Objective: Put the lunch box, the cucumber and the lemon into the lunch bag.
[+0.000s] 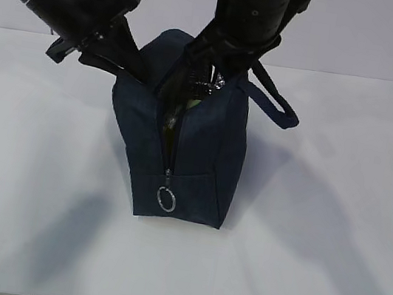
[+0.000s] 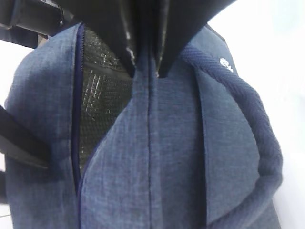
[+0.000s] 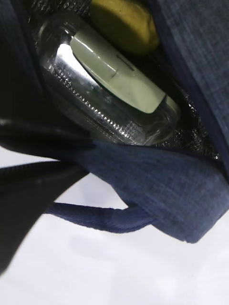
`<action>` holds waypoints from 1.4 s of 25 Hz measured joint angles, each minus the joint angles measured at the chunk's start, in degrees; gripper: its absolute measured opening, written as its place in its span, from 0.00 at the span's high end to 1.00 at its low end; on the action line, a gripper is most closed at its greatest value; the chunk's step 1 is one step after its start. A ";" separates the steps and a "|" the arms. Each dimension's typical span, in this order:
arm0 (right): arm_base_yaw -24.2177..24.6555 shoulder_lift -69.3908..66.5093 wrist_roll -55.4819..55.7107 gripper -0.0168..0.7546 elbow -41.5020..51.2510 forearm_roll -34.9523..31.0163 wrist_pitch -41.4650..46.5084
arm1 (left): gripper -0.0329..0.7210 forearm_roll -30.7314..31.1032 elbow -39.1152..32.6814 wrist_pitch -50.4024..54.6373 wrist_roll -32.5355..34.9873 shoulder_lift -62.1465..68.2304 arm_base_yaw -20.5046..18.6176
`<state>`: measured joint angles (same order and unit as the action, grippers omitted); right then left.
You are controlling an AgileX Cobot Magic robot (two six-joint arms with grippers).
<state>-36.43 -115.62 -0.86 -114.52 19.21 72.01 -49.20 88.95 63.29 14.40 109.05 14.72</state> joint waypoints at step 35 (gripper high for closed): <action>0.00 12.98 3.70 0.39 -0.19 -1.16 -0.16 | 0.49 -5.17 4.56 5.76 -0.48 0.00 0.00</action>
<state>-36.43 -102.64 2.84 -114.71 18.04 71.85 -54.37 93.51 69.04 13.92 109.05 14.72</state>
